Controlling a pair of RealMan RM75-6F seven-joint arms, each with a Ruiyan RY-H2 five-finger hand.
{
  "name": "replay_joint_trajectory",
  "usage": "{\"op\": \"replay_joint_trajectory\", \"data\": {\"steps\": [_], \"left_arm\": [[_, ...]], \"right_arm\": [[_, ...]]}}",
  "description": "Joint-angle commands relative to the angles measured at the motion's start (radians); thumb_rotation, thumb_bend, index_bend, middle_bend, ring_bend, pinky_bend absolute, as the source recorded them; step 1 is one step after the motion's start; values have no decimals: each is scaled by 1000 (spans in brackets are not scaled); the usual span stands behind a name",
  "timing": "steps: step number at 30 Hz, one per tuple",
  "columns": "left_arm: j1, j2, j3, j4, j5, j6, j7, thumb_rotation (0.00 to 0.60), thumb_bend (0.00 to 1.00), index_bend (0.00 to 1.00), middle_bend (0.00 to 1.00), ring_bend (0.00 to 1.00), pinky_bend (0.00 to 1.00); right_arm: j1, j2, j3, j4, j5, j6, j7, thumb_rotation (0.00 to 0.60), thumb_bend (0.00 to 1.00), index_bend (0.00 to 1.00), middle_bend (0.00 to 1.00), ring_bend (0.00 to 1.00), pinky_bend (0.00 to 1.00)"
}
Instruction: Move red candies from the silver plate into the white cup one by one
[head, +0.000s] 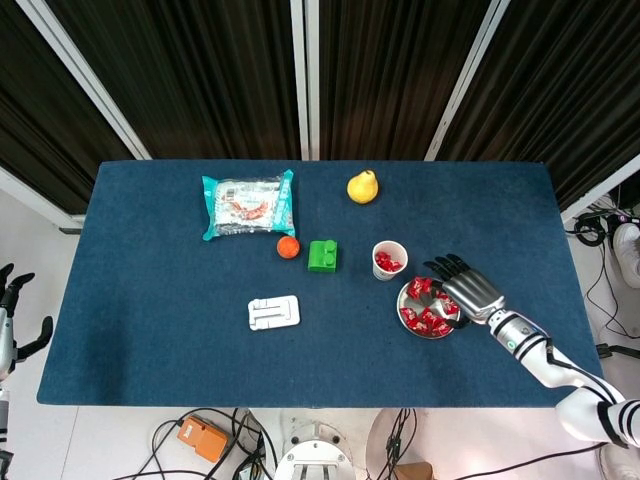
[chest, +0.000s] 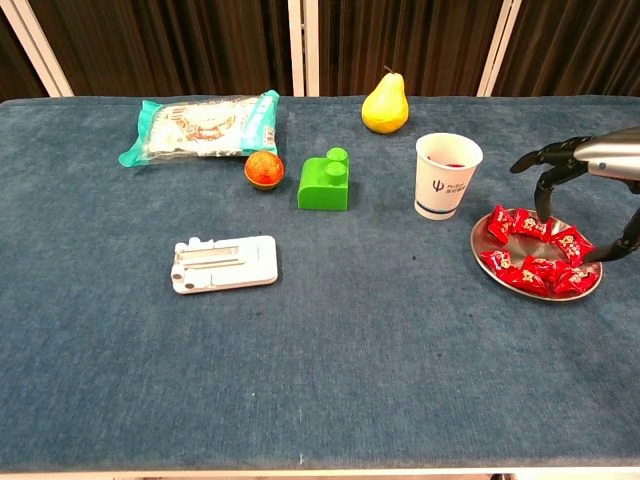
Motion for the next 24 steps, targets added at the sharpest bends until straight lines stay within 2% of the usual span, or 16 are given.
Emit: {"op": "replay_joint_trajectory", "data": {"steps": [1, 9, 24], "left_arm": [[0, 0, 0, 0, 1, 1, -1, 600, 347, 160, 0, 0, 0], [1, 0, 0, 0, 0, 2, 0, 600, 347, 160, 0, 0, 0], [1, 1, 0, 0, 0, 1, -3, 600, 346, 160, 0, 0, 0]], "right_arm": [[17, -22, -1, 25, -4, -33, 7, 600, 333, 485, 110, 58, 0], [46, -59, -1, 65, -25, -70, 30, 600, 333, 493, 110, 58, 0], [57, -61, -13, 59, -42, -85, 18, 600, 360, 524, 110, 58, 0]]}}
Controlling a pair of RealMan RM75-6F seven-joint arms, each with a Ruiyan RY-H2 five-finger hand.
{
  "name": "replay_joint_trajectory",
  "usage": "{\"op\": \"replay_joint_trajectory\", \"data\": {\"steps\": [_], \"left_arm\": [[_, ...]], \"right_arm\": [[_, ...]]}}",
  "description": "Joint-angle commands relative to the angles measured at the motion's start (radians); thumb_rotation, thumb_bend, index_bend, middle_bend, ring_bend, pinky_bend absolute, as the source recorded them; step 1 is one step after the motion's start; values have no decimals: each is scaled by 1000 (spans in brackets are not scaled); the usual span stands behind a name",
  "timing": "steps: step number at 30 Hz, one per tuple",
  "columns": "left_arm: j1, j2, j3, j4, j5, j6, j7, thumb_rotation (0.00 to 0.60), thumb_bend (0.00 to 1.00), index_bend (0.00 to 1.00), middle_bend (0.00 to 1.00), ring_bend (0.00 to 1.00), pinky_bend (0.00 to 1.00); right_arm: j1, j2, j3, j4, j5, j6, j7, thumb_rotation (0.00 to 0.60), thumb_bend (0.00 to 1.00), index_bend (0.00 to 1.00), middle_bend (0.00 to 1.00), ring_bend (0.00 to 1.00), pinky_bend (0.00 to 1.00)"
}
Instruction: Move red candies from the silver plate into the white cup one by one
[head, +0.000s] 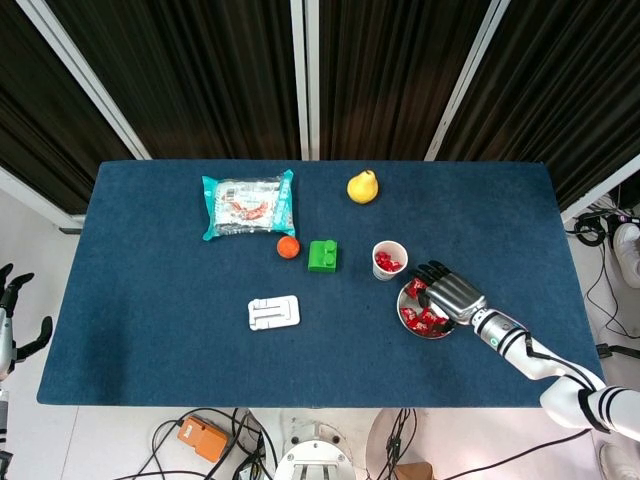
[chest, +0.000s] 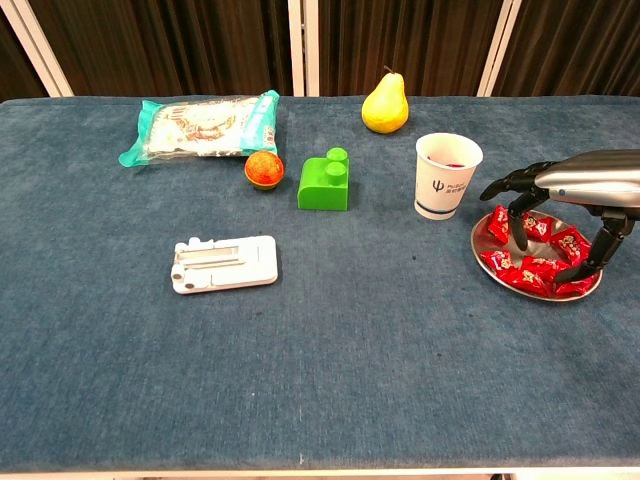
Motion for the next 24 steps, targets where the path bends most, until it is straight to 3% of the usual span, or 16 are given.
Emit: {"op": "replay_joint_trajectory", "data": {"steps": [1, 24], "left_arm": [[0, 0, 0, 0, 0, 0, 0, 600, 347, 160, 0, 0, 0], [3, 1, -2, 0, -3, 3, -4, 600, 347, 160, 0, 0, 0]], "right_arm": [[3, -2, -5, 2, -2, -9, -10, 600, 367, 525, 110, 58, 0], [4, 16, 7, -9, 12, 1, -51, 600, 548, 617, 110, 58, 0]]}}
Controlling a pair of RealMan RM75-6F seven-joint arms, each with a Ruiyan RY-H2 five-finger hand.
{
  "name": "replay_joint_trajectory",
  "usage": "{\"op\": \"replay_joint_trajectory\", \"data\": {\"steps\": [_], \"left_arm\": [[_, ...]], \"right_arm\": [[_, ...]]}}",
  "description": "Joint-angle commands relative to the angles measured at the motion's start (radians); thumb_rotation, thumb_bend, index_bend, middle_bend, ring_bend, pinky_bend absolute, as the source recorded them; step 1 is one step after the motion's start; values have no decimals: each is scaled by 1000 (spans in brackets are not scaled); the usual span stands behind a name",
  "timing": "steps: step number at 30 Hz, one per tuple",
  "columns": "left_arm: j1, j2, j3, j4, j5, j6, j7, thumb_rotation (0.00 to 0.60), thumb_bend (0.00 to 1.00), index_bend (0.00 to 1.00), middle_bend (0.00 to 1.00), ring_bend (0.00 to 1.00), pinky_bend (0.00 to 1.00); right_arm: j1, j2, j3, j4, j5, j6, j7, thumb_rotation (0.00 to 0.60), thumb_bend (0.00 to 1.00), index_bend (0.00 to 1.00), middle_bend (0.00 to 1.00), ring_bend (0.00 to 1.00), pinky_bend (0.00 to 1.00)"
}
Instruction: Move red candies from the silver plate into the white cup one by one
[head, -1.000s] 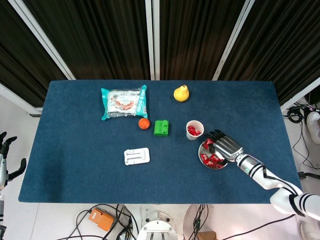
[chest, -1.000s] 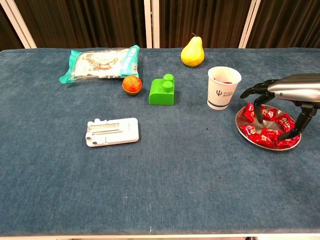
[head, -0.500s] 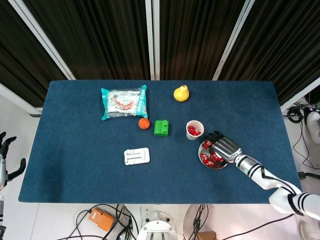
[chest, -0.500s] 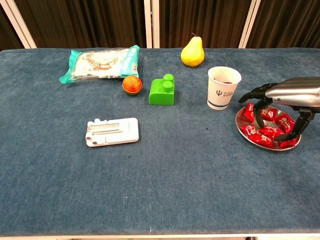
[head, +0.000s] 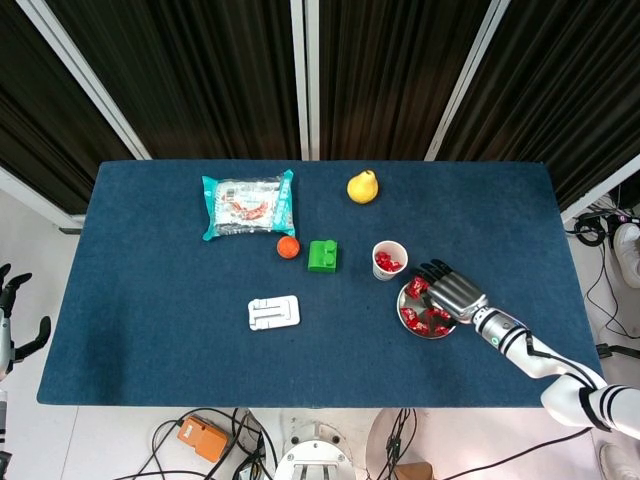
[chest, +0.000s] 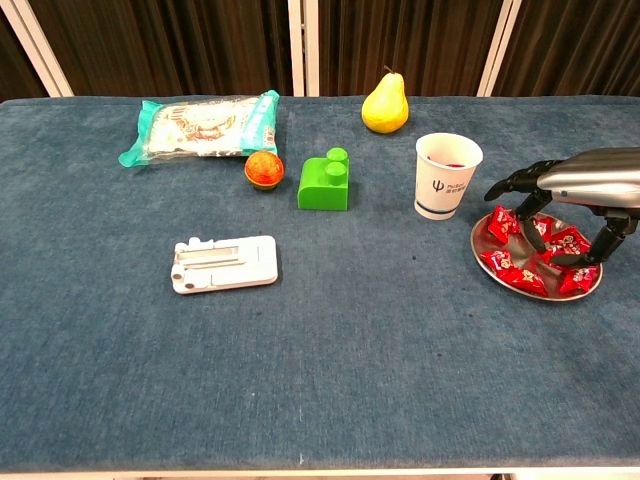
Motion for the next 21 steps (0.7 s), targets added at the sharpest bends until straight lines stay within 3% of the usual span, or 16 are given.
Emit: {"op": "replay_joint_trajectory", "data": {"steps": [1, 21], "left_arm": [[0, 0, 0, 0, 1, 0, 0, 600, 346, 160, 0, 0, 0], [0, -2, 1, -1, 4, 2, 2, 600, 347, 160, 0, 0, 0]], "right_arm": [[-3, 10, 7, -9, 0, 15, -1, 600, 550, 620, 110, 58, 0], [-22, 173, 67, -188, -21, 154, 72, 600, 605, 649, 110, 58, 0]]}}
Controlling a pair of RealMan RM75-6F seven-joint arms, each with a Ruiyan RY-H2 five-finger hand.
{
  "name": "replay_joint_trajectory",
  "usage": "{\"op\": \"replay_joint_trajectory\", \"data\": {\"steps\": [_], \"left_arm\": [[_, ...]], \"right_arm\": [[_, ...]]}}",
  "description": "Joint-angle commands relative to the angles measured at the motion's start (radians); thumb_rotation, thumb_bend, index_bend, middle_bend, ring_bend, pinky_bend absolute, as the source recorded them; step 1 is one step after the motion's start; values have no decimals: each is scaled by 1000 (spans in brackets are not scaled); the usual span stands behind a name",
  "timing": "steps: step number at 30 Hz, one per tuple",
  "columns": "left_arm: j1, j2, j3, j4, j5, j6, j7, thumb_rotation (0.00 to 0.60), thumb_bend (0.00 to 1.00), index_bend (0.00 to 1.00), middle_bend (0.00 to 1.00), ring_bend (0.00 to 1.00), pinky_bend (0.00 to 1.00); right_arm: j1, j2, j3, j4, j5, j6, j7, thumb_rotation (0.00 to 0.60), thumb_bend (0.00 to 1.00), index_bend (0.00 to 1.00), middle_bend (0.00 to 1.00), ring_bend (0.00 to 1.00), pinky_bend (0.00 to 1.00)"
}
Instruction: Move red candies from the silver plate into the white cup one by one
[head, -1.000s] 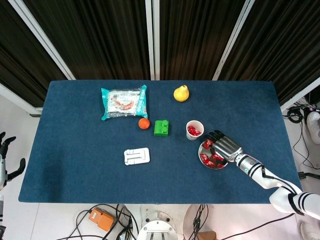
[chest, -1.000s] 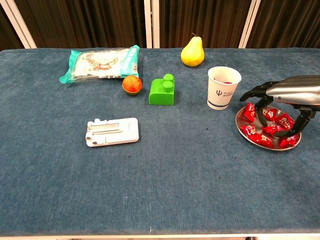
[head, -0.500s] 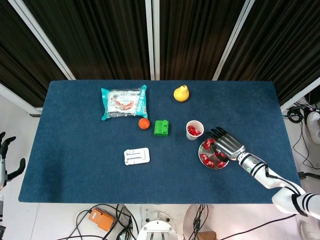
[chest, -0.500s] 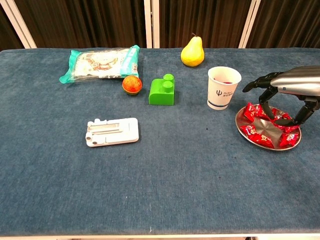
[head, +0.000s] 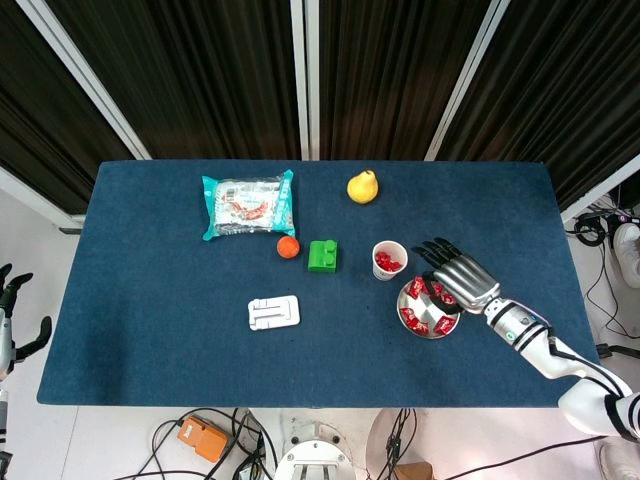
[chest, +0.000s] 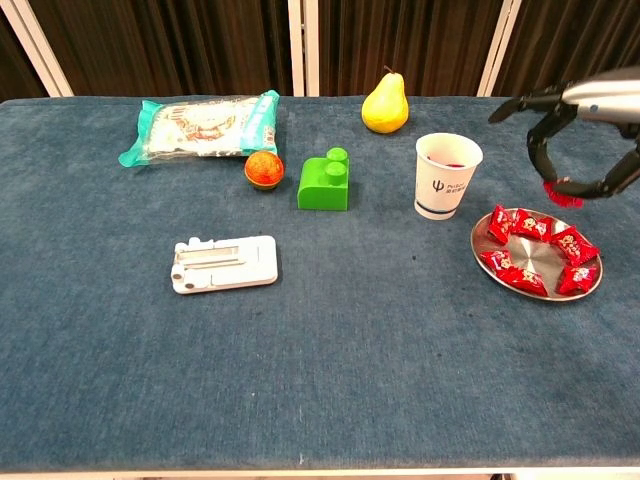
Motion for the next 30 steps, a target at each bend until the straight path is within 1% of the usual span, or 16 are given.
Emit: {"op": "replay_joint_trajectory", "data": {"steps": [1, 5, 9, 15, 20, 27, 30], "left_arm": [[0, 0, 1, 0, 1, -1, 0, 600, 347, 160, 0, 0, 0], [0, -1, 1, 0, 3, 0, 1, 600, 347, 160, 0, 0, 0], [-1, -1, 1, -1, 3, -1, 2, 600, 346, 160, 0, 0, 0], [-1, -2, 1, -1, 3, 1, 7, 600, 347, 160, 0, 0, 0], [-1, -2, 0, 0, 0, 0, 5, 600, 347, 160, 0, 0, 0], [-3, -1, 0, 2, 0, -4, 3, 600, 347, 160, 0, 0, 0], [-2, 0, -1, 2, -2, -4, 1, 600, 347, 160, 0, 0, 0]], "right_arm": [[-1, 30, 18, -28, 1, 16, 15, 600, 605, 649, 110, 58, 0], [9, 44, 38, -33, 13, 11, 17, 600, 605, 649, 110, 58, 0], [35, 29, 65, 0, 35, -17, 22, 600, 605, 649, 110, 58, 0], [104, -44, 105, 108, 79, -112, 55, 600, 605, 649, 110, 58, 0], [160, -118, 132, 194, 87, -158, 87, 600, 605, 649, 110, 58, 0], [215, -195, 133, 273, 73, -200, 112, 600, 605, 649, 110, 58, 0], [228, -216, 130, 290, 68, -206, 122, 600, 605, 647, 110, 58, 0]]}}
